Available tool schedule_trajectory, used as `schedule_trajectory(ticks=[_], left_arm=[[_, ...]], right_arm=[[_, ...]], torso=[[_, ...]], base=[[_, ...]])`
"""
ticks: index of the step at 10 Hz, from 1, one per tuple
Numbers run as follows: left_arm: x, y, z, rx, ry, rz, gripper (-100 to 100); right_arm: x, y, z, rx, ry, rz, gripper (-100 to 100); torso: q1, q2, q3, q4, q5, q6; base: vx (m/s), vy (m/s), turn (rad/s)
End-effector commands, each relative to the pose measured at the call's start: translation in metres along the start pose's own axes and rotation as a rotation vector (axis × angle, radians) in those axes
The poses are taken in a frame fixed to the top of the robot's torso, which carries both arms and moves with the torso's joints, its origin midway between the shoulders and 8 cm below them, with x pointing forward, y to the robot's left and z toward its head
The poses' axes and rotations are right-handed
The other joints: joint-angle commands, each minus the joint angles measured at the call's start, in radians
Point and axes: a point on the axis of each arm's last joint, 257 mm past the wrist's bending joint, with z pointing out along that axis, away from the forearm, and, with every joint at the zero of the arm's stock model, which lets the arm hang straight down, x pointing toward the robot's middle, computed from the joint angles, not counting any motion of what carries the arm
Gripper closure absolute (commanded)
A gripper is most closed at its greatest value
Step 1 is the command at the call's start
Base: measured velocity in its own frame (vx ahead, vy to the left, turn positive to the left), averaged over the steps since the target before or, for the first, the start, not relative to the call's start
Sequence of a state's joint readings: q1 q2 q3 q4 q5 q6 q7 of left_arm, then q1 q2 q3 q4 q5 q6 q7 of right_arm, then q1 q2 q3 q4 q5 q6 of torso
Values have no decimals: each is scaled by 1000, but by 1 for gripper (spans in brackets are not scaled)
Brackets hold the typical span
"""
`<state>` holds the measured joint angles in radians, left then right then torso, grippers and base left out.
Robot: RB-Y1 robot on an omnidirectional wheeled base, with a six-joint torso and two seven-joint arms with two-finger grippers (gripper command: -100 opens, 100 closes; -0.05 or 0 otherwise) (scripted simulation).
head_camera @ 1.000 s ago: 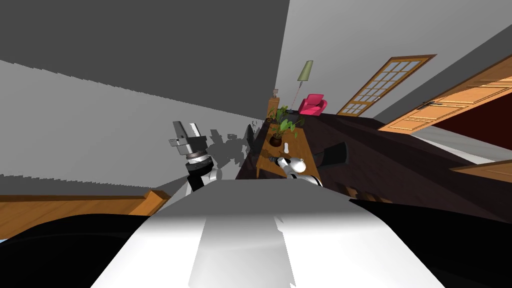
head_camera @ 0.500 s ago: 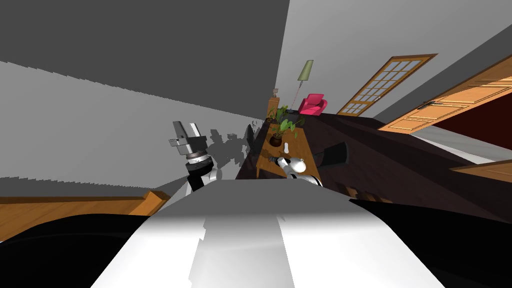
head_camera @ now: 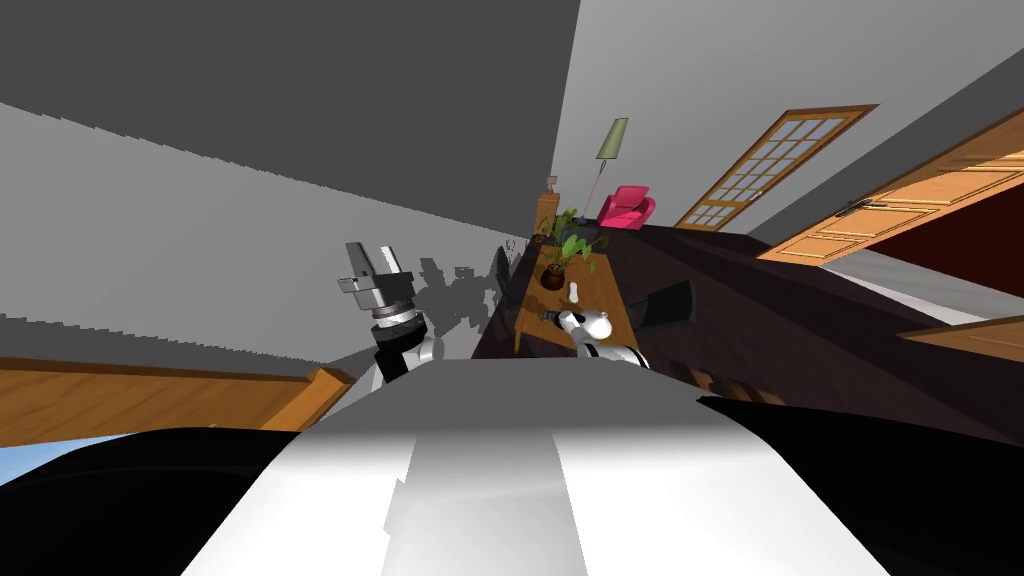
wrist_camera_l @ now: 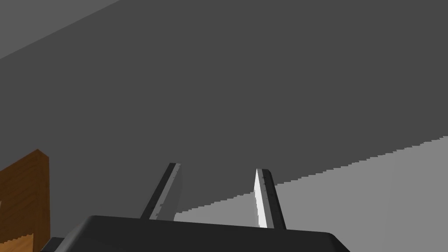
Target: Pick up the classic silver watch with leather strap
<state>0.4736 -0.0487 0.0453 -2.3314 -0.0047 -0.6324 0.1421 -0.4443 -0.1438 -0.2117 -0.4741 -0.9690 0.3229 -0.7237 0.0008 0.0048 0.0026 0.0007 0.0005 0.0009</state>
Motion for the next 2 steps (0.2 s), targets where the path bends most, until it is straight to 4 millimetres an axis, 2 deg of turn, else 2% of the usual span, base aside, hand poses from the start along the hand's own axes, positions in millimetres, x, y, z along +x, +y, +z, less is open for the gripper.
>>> schedule_trajectory(ticks=[1,2], left_arm=[[0,0,0,0,0,0,0],[0,0,0,0,0,0,0]], right_arm=[[0,0,0,0,0,0,100],[0,1,0,0,0,-4,0]], torso=[[0,0,0,0,0,0],[-1,-2,-1,0,0,0]], base=[[-20,11,-3],[0,0,0]])
